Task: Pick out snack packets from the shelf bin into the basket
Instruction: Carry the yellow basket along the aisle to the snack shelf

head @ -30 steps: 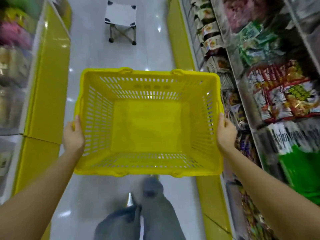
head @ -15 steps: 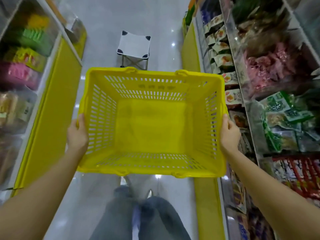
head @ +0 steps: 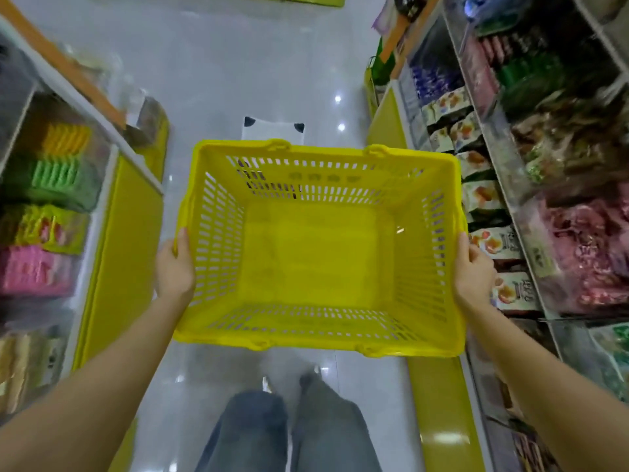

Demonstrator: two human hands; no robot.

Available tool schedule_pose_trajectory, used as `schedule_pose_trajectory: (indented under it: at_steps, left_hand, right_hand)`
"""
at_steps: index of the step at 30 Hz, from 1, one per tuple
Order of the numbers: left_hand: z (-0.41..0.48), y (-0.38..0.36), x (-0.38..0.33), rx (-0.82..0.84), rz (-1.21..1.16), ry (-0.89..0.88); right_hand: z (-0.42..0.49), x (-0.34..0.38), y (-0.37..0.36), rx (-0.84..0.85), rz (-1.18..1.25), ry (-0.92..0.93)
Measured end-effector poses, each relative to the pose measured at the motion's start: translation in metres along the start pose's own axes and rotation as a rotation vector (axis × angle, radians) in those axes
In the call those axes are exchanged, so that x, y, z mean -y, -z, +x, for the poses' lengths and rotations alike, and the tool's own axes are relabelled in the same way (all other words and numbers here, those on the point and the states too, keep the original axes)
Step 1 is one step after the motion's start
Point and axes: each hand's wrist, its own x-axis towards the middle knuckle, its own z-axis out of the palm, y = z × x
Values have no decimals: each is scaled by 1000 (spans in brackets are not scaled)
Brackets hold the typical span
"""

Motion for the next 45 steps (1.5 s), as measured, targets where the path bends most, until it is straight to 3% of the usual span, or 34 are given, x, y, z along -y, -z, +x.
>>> schedule_pose_trajectory:
  at_steps: [19, 28, 37, 41, 45]
  left_hand:
    - [316, -161, -161, 118, 107, -41]
    - [454, -226, -240, 381, 193, -259]
    - [521, -329, -314, 585, 296, -433]
    - [528, -384, -342, 656, 344, -508]
    - [532, -427, -368, 702, 408, -550]
  right_hand:
    - [248, 130, -129, -40, 14, -207]
    - [279, 162, -189, -239, 38, -416]
    - [286, 157, -232, -484, 194, -698]
    - [295, 142, -241, -475, 286, -842]
    - [310, 136, -243, -464, 214, -895]
